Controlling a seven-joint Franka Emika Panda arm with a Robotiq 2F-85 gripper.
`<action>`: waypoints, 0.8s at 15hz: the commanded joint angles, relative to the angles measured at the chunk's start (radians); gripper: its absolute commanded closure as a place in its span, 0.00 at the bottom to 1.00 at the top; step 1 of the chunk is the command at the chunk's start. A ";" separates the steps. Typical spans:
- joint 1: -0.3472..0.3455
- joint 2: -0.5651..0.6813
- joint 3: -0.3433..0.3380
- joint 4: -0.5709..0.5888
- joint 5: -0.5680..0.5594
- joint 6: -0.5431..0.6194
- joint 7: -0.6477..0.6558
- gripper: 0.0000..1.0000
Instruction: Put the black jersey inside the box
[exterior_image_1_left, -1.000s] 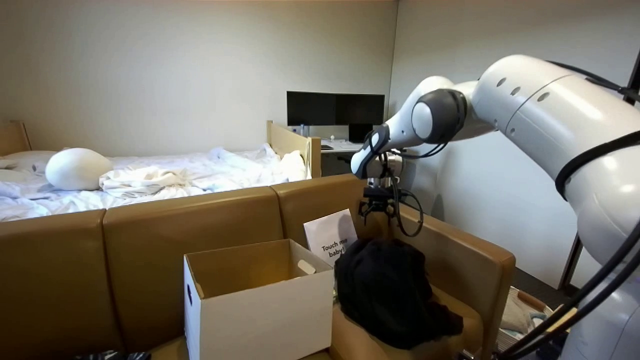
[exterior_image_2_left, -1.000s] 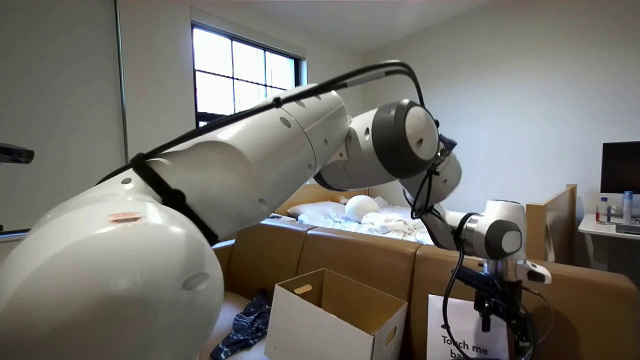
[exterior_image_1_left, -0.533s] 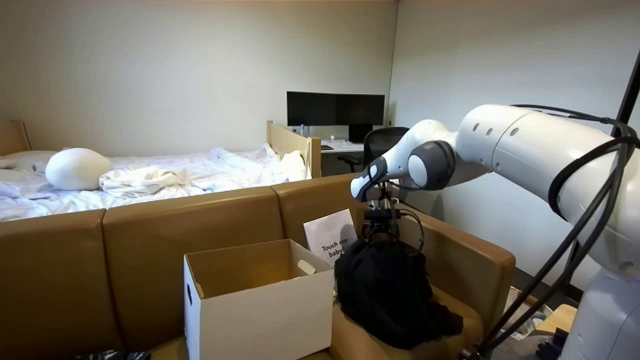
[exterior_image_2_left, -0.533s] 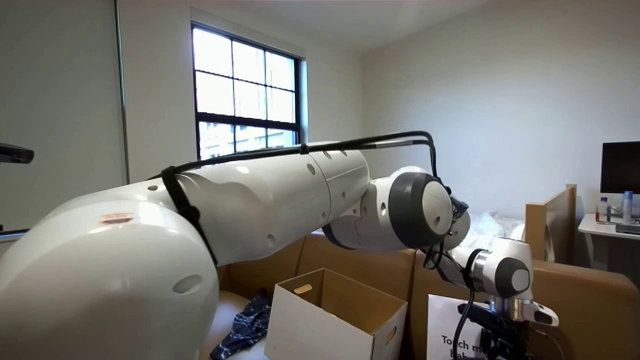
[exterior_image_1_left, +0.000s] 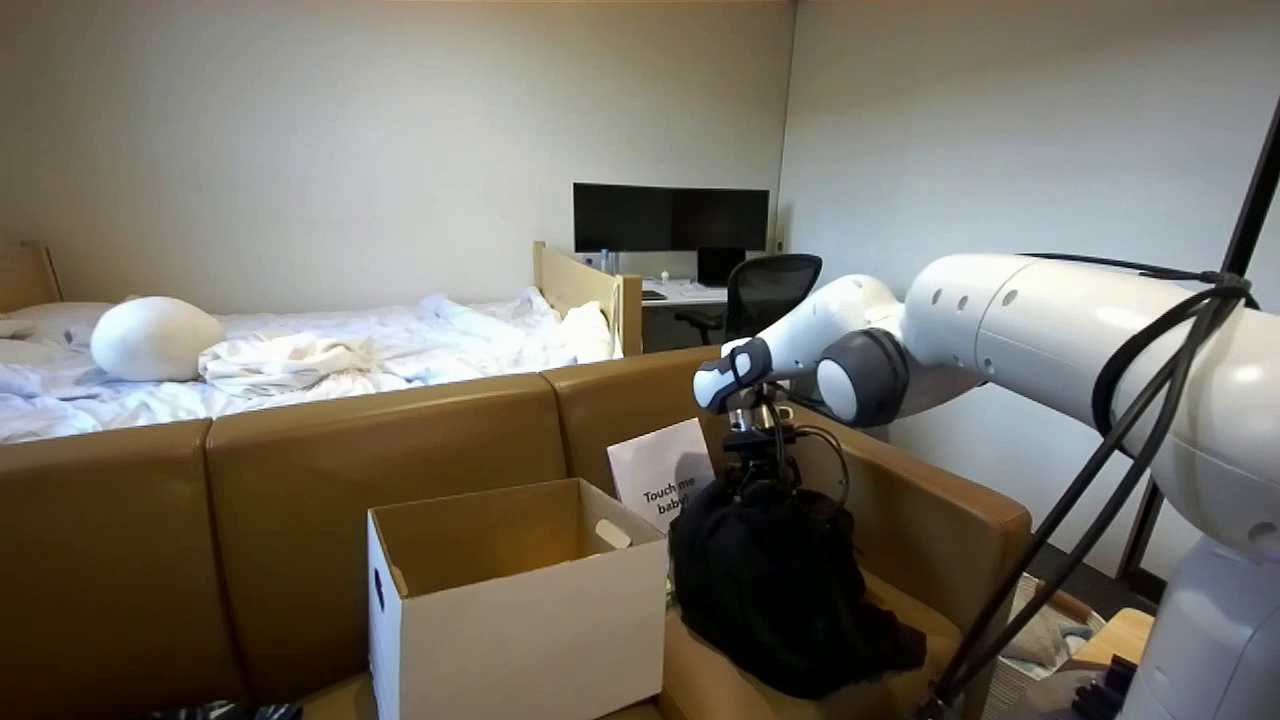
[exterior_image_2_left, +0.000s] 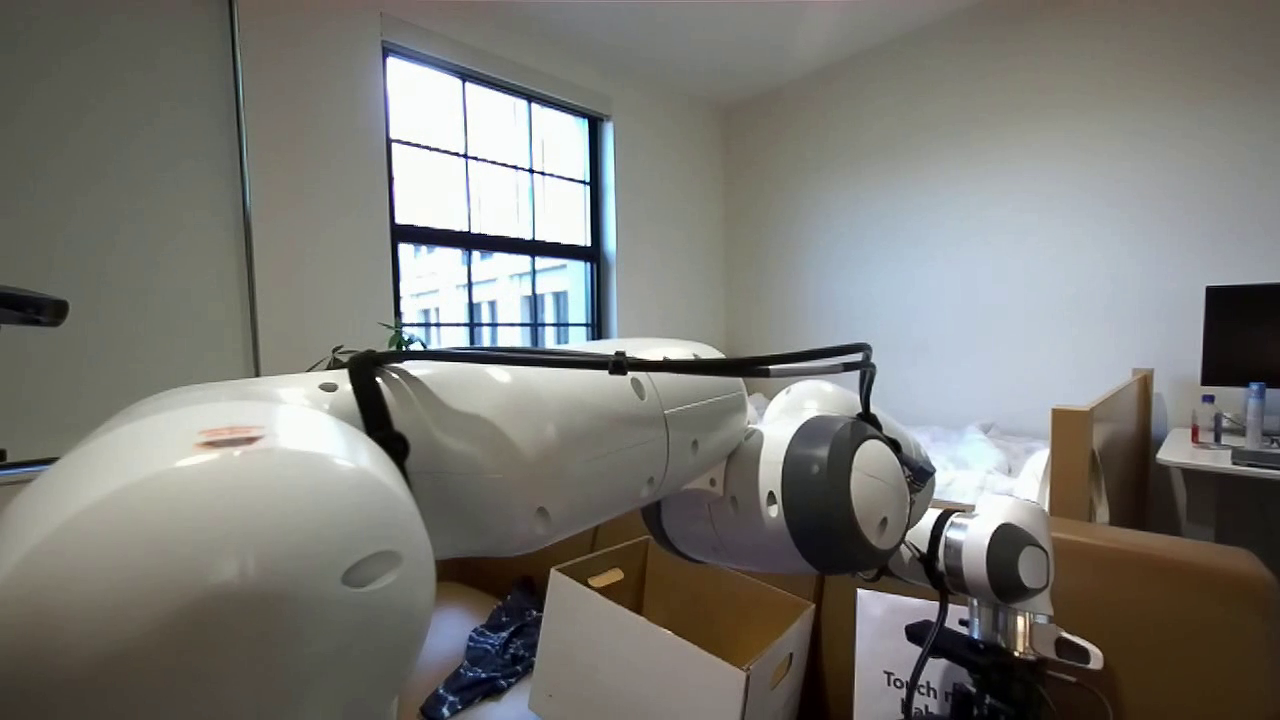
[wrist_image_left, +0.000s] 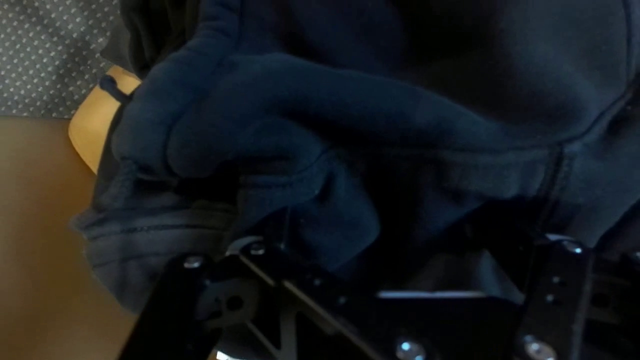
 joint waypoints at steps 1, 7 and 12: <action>-0.025 0.000 0.055 0.028 -0.023 -0.058 0.056 0.33; -0.040 0.000 0.133 0.019 0.020 -0.062 0.114 0.74; -0.058 0.005 0.190 0.015 0.067 -0.061 0.149 0.96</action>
